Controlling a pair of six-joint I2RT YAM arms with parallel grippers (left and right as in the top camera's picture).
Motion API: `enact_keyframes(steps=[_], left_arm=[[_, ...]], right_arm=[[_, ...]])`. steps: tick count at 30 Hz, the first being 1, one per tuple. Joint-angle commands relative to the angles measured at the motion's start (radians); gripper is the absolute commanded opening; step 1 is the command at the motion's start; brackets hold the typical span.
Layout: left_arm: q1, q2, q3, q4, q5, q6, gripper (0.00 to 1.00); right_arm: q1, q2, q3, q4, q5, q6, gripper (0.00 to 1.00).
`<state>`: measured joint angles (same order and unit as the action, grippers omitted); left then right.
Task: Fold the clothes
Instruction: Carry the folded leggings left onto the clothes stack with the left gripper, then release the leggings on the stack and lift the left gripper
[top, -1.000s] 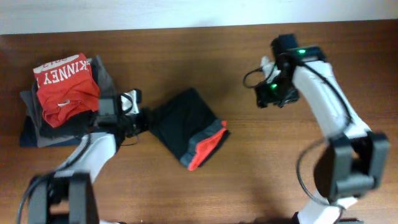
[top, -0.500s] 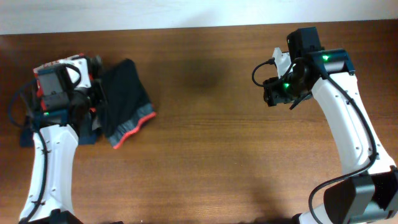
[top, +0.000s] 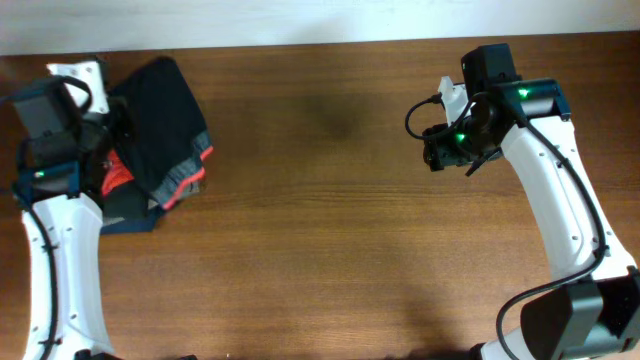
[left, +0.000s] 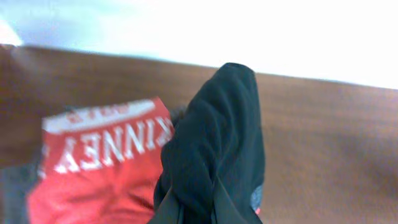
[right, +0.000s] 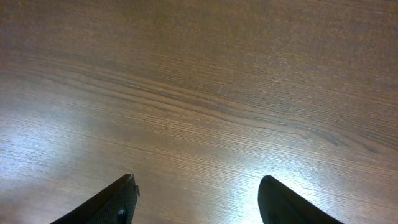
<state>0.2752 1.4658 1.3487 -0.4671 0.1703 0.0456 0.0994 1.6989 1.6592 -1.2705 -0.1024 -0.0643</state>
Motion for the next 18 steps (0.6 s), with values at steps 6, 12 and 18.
enact_keyframes(steps=[6,12,18], left_arm=[[0.130,-0.011,0.051,0.088,-0.021,0.024,0.00],[0.188,0.066,0.051,0.143,-0.022,0.025,0.00],[0.239,0.167,0.051,0.201,-0.022,0.024,0.00]], right_arm=[[-0.002,-0.017,0.012,0.002,0.009,-0.007,0.68],[-0.002,-0.017,0.012,-0.002,0.009,-0.007,0.68],[-0.002,-0.017,0.011,-0.010,0.009,-0.008,0.68]])
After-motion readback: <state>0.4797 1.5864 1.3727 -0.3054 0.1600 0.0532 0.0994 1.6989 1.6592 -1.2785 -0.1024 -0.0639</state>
